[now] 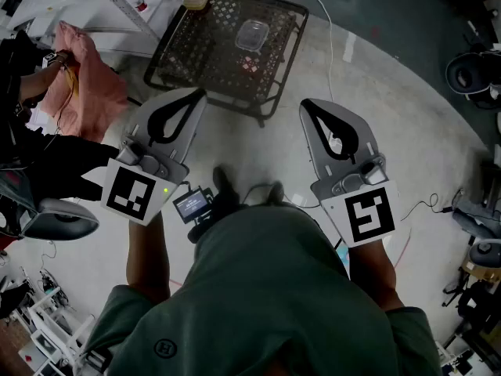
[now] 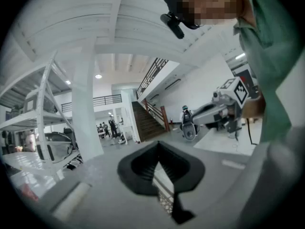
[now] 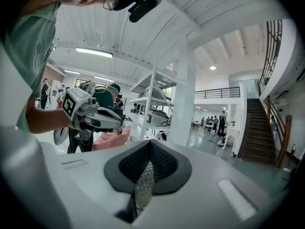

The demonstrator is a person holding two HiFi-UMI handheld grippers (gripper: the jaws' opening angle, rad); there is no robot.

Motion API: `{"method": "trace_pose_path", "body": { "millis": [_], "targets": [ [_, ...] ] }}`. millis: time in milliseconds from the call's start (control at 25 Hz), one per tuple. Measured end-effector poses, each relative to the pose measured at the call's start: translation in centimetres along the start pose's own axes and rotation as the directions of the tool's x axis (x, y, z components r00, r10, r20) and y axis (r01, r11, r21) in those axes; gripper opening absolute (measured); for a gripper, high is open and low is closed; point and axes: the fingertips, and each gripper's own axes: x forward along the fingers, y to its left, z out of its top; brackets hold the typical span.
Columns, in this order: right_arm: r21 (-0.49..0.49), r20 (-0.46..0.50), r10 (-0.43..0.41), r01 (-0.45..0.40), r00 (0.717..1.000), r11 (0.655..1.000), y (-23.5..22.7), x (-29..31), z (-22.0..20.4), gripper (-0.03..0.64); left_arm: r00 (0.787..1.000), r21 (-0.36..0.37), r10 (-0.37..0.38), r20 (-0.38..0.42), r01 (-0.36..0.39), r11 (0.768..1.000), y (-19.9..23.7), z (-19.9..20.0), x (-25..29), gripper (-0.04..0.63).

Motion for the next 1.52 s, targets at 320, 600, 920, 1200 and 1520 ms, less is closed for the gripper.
{"method": "trace_pose_path", "body": {
  "millis": [320, 600, 920, 1200, 1520],
  "targets": [
    [-0.007, -0.004, -0.021, 0.021, 1.0, 1.0, -0.2, 1.2, 0.0, 0.005, 1.0, 0.01, -0.015, 0.012, 0.015, 1.0, 1.4, -0.4, 0.5, 0.002],
    [-0.029, -0.04, 0.027, -0.028, 0.999, 0.999, 1.7, 2.2, -0.2, 0.005, 1.0, -0.015, -0.011, -0.006, 0.011, 1.0, 2.2, -1.6, -1.3, 0.002],
    [0.037, -0.059, 0.046, -0.043, 0.997, 0.998, 3.3, 5.4, -1.0, 0.006, 1.0, -0.048, -0.017, -0.022, 0.016, 0.999, 4.3, -4.2, -2.4, 0.002],
    [0.059, -0.072, 0.001, 0.003, 0.997, 0.998, 4.3, 8.5, -0.9, 0.006, 0.997, -0.05, -0.078, -0.017, 0.077, 0.996, 6.6, -5.7, -2.3, 0.002],
    [0.059, -0.092, -0.053, 0.058, 0.994, 0.997, 5.2, 11.0, -0.6, 0.006, 0.991, -0.047, -0.137, 0.003, 0.137, 0.989, 8.5, -6.9, -2.2, 0.002]
  ]
}}
